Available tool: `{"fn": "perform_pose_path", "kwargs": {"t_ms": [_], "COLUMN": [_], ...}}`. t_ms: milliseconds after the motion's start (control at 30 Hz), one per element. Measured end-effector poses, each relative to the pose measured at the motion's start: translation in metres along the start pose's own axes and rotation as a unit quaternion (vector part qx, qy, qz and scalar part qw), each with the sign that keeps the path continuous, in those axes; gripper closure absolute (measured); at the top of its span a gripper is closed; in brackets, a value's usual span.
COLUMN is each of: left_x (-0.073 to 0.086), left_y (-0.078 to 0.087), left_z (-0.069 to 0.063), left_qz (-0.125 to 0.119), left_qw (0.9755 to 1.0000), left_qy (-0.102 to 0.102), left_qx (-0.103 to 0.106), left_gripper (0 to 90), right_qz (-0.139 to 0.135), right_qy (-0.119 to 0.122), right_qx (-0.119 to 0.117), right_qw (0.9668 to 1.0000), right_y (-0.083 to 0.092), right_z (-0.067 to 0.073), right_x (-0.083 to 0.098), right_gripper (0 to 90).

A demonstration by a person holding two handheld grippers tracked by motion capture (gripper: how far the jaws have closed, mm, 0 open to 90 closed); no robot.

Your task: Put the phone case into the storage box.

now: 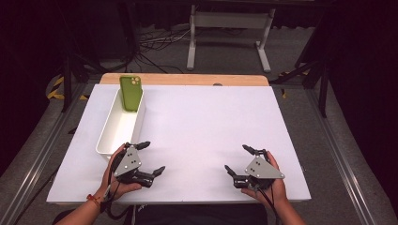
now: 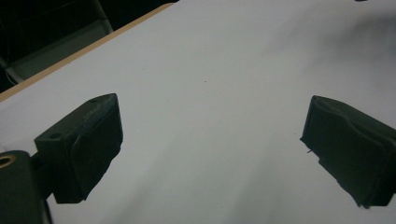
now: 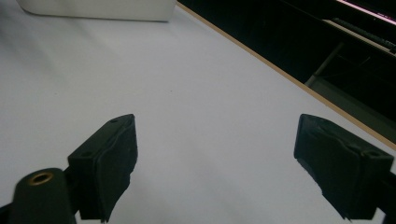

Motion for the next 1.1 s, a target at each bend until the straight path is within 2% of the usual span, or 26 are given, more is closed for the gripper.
{"fn": "perform_pose_path", "kwargs": {"t_ms": [167,333,533,967,1000,1033,1100], "left_x": [-0.0024,-0.0037,-0.0039,-0.0031,-0.0035,-0.0042,-0.0039], "left_y": [0.0011,0.0039,0.0071,0.0059,0.0059,0.0053,0.0053], "left_z": [0.0027,0.0040,0.0040,0.0005,0.0013,0.0015,0.0025], "left_qz": [-0.015,-0.021,-0.032,-0.025,-0.025,-0.029,-0.025], "left_qw": [0.9998,0.9997,0.9992,0.9996,0.9996,0.9994,0.9996], "left_qy": [0.013,0.012,0.023,0.015,0.011,0.016,0.015], "left_qx": [-0.003,-0.006,-0.003,0.002,0.000,0.000,0.000], "left_gripper": [6.0,5.9,5.9,5.9,5.8,5.9,5.9], "right_qz": [0.000,0.002,0.004,0.005,0.005,0.003,0.002], "right_qy": [0.000,0.003,0.007,0.013,0.012,0.009,0.004], "right_qx": [-0.001,-0.003,-0.002,-0.002,-0.001,-0.001,0.002], "right_qw": [1.0000,1.0000,1.0000,0.9999,0.9999,1.0000,1.0000], "right_y": [0.0006,-0.0005,-0.0017,-0.0025,-0.0021,-0.0018,-0.0010], "right_z": [0.0010,0.0017,0.0031,0.0010,-0.0002,-0.0014,-0.0041], "right_x": [-0.0005,0.0002,-0.0003,-0.0005,-0.0006,-0.0007,-0.0006], "right_gripper": [14.5,14.5,14.5,14.5,14.5,14.5,14.4]}}
Point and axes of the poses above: each handheld gripper's, and its own axes: y roughly backward along the jaws, x roughly out of its underside, z roughly to its left, the point moved 8 cm from there along -y, roughly forward along the jaws, and after that the axes turned 2 degrees about -x, right-handed, at the moved point
